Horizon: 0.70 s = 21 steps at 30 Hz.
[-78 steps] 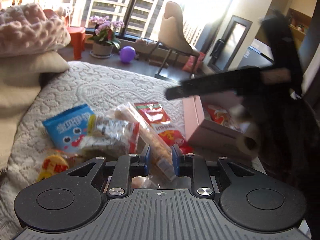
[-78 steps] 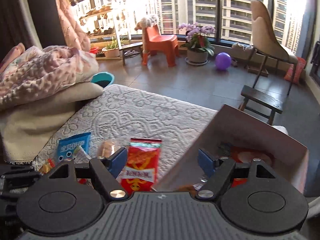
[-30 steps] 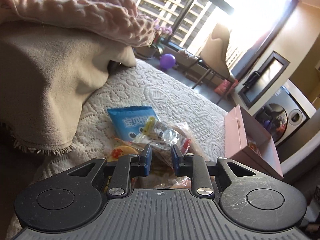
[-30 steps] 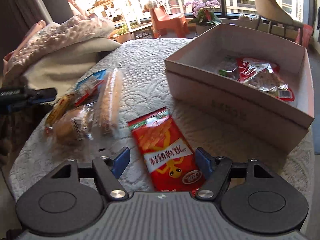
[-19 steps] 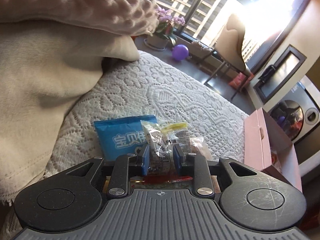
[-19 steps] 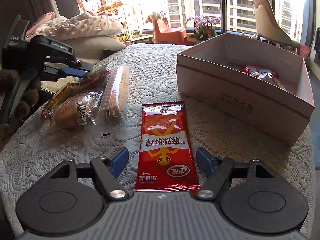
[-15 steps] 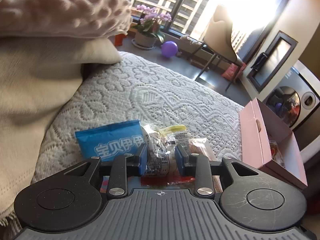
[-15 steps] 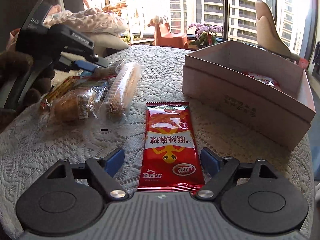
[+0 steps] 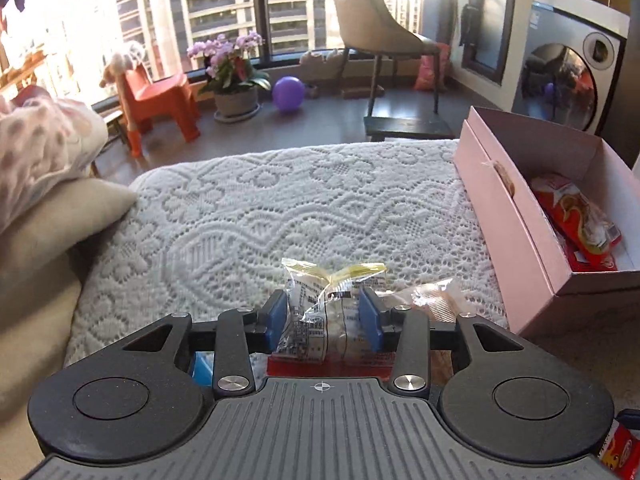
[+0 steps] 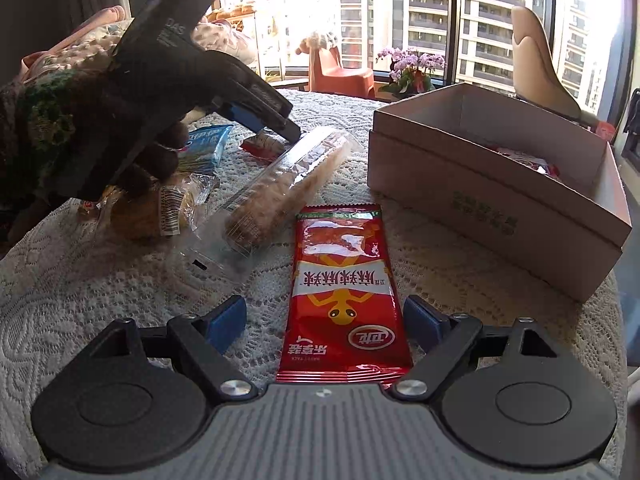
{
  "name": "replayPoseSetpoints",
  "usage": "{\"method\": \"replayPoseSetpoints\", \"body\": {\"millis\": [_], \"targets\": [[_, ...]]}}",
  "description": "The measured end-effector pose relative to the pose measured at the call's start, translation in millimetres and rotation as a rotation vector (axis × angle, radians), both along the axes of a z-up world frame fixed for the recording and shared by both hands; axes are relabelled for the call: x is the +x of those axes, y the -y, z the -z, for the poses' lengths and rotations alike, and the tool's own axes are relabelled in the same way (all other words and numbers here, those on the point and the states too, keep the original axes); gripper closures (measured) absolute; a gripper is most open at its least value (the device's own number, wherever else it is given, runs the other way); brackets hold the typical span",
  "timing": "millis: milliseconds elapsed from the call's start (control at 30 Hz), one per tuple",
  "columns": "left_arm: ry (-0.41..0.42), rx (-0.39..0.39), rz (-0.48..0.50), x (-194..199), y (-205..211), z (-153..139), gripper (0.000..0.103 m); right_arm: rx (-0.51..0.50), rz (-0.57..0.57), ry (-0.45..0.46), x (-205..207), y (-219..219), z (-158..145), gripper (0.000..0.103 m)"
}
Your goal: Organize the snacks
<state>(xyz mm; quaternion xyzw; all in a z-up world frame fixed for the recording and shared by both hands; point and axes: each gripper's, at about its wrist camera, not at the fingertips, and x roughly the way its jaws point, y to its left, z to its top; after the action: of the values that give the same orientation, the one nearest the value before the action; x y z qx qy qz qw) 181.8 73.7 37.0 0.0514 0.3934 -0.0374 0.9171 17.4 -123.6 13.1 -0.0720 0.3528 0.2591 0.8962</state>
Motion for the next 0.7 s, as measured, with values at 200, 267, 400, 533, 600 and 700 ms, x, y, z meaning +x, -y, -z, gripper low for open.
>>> {"method": "replayPoseSetpoints", "body": {"millis": [200,267,400,533,600,700], "targets": [[0.005,0.038,0.099,-1.1,10.1,-0.6,0.059,0.019,0.008,-0.001,0.4,3.3,-0.3,0.017],[-0.023,-0.036,0.146,-1.6,5.7,0.1,0.059,0.023,0.01,-0.002,0.0,4.1,-0.4,0.017],[-0.009,-0.033,0.176,-5.7,10.5,2.1,0.059,0.023,0.011,-0.002,0.7,3.9,0.0,0.017],[-0.01,-0.006,0.231,-10.7,21.8,1.0,0.059,0.025,0.012,-0.003,1.2,3.8,0.1,0.017],[0.003,0.046,0.239,-14.0,25.1,1.2,0.056,0.026,0.013,-0.003,2.6,4.5,-0.2,0.017],[0.026,0.131,0.245,-18.0,27.6,0.8,0.055,0.026,0.013,-0.003,2.9,4.7,-0.1,0.017]]}}
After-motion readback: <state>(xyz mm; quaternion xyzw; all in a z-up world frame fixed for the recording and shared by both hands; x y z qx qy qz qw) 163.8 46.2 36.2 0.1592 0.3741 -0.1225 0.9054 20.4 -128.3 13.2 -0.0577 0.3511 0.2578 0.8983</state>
